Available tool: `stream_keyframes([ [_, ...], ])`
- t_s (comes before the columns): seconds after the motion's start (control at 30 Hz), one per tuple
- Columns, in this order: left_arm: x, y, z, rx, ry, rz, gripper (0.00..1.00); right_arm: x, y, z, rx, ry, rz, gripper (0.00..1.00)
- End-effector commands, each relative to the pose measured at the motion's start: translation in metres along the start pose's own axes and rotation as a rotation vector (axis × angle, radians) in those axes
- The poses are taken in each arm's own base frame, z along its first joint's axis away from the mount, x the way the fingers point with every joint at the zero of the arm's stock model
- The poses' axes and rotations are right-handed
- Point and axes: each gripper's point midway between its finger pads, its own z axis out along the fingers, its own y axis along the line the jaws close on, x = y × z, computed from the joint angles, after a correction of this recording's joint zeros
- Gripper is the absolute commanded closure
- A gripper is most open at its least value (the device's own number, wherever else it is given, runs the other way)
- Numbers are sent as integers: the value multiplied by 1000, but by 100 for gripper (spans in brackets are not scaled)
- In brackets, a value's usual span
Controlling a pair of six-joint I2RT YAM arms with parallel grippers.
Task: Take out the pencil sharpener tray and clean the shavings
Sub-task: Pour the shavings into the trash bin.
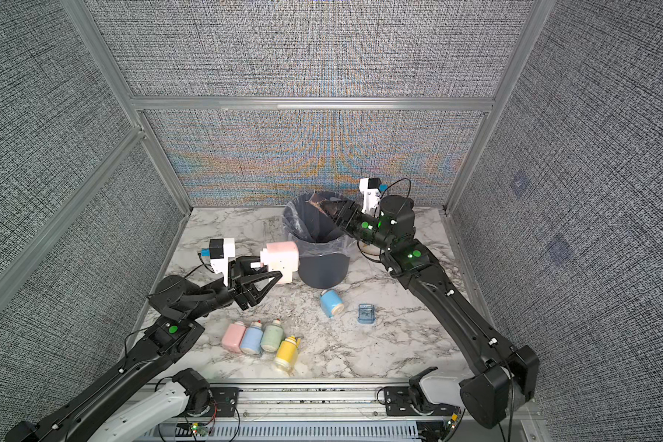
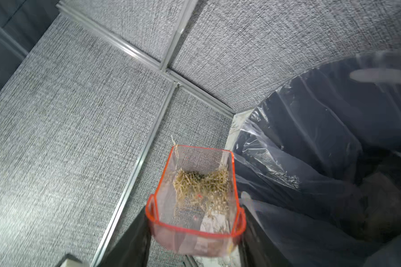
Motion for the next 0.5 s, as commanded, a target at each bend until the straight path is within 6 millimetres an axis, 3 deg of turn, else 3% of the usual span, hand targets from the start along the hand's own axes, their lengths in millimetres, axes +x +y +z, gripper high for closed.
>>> stream_keyframes([
  [0.0,-6,-3,-2,7,-30,18,84,4,-18,5,133,-19,114,58],
  [0.17,-4,-9,-7,31,-36,10,84,11,-16,20,189,-18,151,59],
  [0.47,7,-16,-28,29,-69,5,84,36,-19,38,206,20,308,75],
])
